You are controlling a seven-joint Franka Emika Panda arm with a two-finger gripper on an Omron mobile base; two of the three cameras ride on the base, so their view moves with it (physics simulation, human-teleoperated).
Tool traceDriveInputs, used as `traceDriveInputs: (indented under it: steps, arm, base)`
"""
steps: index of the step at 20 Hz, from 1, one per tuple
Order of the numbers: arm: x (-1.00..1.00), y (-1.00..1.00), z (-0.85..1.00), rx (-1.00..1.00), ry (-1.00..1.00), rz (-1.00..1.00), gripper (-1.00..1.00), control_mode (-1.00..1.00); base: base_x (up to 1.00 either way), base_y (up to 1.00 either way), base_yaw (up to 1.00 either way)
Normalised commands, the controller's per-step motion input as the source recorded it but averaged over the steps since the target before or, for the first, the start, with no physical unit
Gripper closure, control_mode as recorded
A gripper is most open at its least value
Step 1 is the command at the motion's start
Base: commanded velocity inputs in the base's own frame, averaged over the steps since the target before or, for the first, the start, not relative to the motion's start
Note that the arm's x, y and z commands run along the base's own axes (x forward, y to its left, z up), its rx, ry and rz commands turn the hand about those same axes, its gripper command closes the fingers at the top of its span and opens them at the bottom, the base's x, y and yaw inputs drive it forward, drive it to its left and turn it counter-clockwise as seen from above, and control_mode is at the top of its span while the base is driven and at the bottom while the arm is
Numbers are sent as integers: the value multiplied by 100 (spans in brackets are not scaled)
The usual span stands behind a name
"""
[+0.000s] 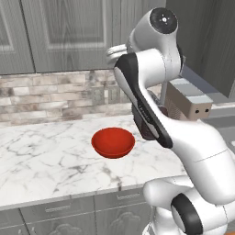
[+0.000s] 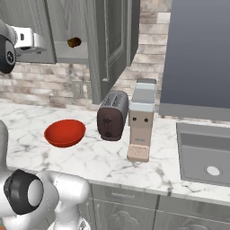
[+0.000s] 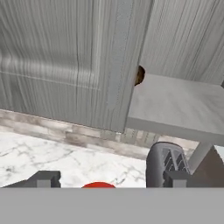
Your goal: Open the cabinet. Pick the orange and peach from the cabinet and place them into the bowl. Then close the cabinet.
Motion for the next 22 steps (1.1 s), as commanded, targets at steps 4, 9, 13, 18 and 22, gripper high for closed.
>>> traceDriveInputs:
  steps: [4, 9, 13, 18, 22]
  arm:
    - [28, 11, 5, 0, 0, 4, -100, -100]
    - [32, 11, 13, 0, 0, 1, -100, -100]
    - [36, 4, 15, 0, 0, 0, -100, -100]
    - [42, 2, 8, 0, 0, 0, -100, -100]
    - [37, 15, 0, 0, 0, 0, -100, -100]
  base:
    - [0, 0, 0]
    - [0, 0, 0]
    - [0, 0, 0]
    - [0, 0, 0]
    - [0, 0, 0]
